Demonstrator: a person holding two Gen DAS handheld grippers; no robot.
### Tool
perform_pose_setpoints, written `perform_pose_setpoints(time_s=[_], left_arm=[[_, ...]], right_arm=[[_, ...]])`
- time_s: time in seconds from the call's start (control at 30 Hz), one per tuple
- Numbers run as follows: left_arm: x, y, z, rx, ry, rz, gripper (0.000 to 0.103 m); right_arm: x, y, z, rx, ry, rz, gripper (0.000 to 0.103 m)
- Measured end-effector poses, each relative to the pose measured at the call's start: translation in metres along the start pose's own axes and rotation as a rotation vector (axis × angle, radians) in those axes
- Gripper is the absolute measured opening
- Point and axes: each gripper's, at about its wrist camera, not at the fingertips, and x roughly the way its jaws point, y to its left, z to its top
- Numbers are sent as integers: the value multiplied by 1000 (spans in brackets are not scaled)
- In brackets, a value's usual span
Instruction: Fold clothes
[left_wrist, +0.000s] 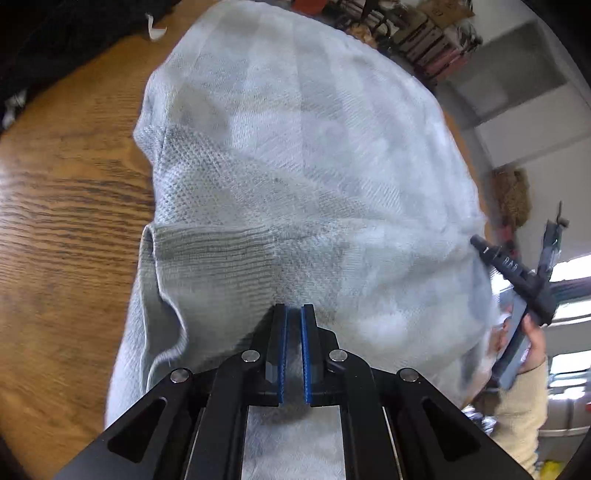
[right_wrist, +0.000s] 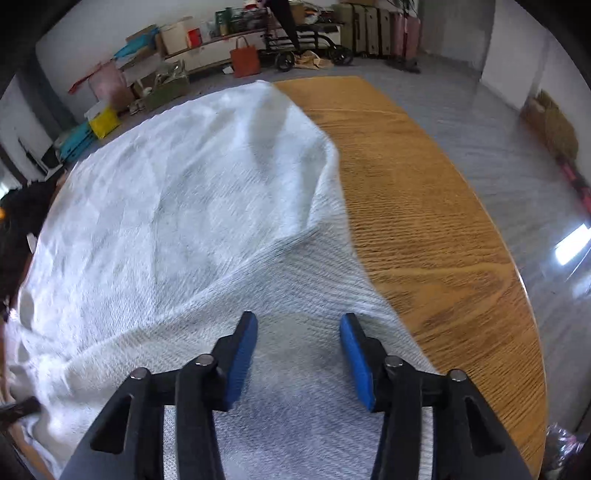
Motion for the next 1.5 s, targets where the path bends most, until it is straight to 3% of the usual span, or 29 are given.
perform_pose_setpoints(time_s=[0.07, 0.17, 0.27, 0.47, 0.57, 0.67, 0.77, 0.83, 0.9, 0.97, 1.07, 1.13, 1.2, 1.33, 1.5], left_arm=[[-7, 13, 0, -57, -4, -30, 7], [-20, 12, -5, -48, -15, 6, 7], [-34, -13, -8, 36, -26, -7, 7], [-36, -70, -15, 190, -18, -12, 7], [-29, -112, -24, 370, -73, 65, 8], [-17, -154, -39, 566, -130, 115, 10], [-4, -179, -52, 662, -120, 86, 24], [11, -190, -53, 673, -104, 61, 51], [17, -197, -56, 720, -117, 65, 67], [24, -205, -61, 777, -126, 85, 71], [28, -204, -69, 845, -115, 89, 73], [32, -204, -75, 892, -108, 105, 74], [43, -205, -83, 950, -68, 108, 74], [53, -204, -88, 952, -32, 94, 74], [51, -201, -95, 1014, -83, 156, 74]], right_arm=[[-7, -7, -2, 20, 2, -9, 45], [-36, -24, -23, 35, -56, 20, 46], [-70, -55, -66, 50, -109, 46, 42], [-78, -115, -131, 219, -50, 123, 42], [-70, -107, -141, 194, -45, 155, 41], [-66, -88, -145, 117, -98, 111, 40], [-63, -76, -139, 89, -108, 96, 29], [-64, -69, -134, 76, -113, 97, 27], [-65, -64, -130, 55, -122, 89, 26], [-72, -58, -133, 15, -128, 70, 26], [-87, -56, -142, -21, -146, 52, 38], [-99, -59, -151, -20, -161, 54, 54], [-108, -59, -156, -29, -178, 66, 58], [-101, -45, -152, -52, -171, 196, 58], [-76, -34, -140, 47, -105, 349, 58]])
